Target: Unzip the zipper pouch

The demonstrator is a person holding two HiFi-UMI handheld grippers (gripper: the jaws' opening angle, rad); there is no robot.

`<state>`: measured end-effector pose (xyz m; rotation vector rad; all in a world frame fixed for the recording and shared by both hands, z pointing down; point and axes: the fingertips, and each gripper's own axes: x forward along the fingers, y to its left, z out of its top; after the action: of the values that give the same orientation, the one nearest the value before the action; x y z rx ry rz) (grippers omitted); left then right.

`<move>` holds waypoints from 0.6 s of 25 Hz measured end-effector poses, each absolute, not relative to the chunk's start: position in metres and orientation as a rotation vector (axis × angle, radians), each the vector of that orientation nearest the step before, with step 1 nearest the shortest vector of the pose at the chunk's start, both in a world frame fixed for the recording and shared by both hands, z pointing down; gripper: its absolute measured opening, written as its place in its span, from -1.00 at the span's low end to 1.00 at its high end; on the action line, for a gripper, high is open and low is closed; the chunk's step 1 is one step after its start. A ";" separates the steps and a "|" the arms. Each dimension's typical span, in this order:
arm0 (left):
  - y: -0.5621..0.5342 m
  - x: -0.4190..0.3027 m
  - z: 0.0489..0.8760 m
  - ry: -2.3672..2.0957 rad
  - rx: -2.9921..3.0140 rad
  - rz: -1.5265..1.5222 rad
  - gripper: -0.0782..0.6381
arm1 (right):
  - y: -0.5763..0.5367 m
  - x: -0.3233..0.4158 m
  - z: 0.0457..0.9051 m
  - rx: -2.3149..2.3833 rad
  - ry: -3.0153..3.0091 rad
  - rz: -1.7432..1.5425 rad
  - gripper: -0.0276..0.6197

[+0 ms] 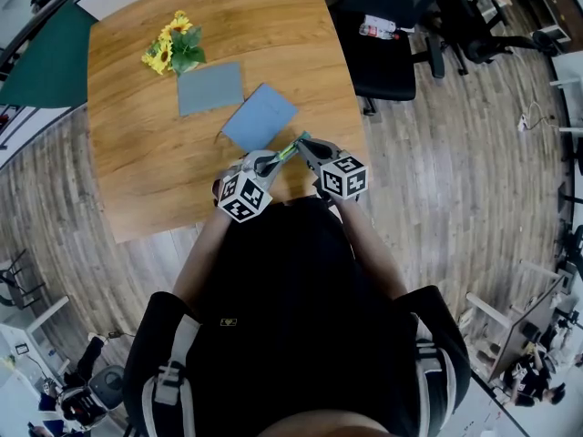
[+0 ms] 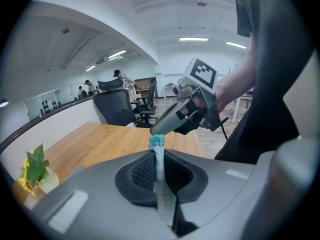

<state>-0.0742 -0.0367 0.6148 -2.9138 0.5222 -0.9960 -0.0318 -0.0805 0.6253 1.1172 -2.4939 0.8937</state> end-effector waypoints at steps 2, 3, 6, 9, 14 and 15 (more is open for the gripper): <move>-0.037 -0.075 0.615 0.520 -2.912 -0.994 -0.77 | -0.081 -0.031 0.627 1.122 -2.493 0.895 -0.90; -0.037 -0.075 0.615 0.520 -2.911 -0.993 -0.76 | -0.081 -0.030 0.627 1.124 -2.492 0.895 -0.90; -0.037 -0.076 0.613 0.521 -2.906 -0.993 -0.77 | -0.082 -0.029 0.627 1.132 -2.489 0.896 -0.90; -0.035 -0.077 0.611 0.519 -2.902 -0.995 -0.77 | -0.081 -0.029 0.626 1.134 -2.489 0.894 -0.90; -0.034 -0.079 0.609 0.514 -2.890 -1.002 -0.76 | -0.080 -0.032 0.626 1.130 -2.492 0.888 -0.89; -0.034 -0.079 0.609 0.513 -2.887 -1.003 -0.77 | -0.080 -0.032 0.626 1.129 -2.493 0.886 -0.89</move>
<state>-0.0792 -0.0338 0.6092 -2.8874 0.5129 -1.0034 -0.0321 -0.0803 0.6260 1.1289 -2.4925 0.8862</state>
